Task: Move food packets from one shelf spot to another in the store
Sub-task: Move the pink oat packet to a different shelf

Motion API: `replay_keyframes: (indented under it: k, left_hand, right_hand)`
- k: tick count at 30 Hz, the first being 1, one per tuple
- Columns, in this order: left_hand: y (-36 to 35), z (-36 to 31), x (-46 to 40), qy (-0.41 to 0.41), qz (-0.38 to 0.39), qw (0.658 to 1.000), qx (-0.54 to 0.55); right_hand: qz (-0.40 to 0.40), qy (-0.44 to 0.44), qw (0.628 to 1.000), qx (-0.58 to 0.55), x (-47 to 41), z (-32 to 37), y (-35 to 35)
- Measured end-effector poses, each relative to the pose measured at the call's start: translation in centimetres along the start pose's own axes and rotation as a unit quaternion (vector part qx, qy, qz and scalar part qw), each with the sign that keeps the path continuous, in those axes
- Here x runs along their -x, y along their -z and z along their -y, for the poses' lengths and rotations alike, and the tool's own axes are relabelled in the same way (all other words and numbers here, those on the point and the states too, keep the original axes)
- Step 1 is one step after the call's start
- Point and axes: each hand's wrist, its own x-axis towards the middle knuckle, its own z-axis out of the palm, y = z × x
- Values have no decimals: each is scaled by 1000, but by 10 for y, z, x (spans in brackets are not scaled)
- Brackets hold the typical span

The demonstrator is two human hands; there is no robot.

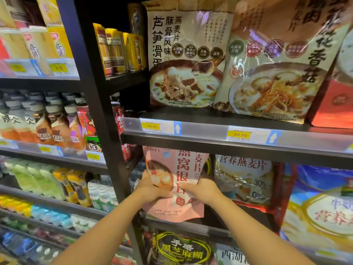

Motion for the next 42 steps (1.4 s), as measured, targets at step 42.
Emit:
replay_keyframes:
  k: [42]
  left_hand:
    - [-28,-3,228,-320,143,911,217]
  right_hand:
    - [-49,30,997,-43,282,-3,43]
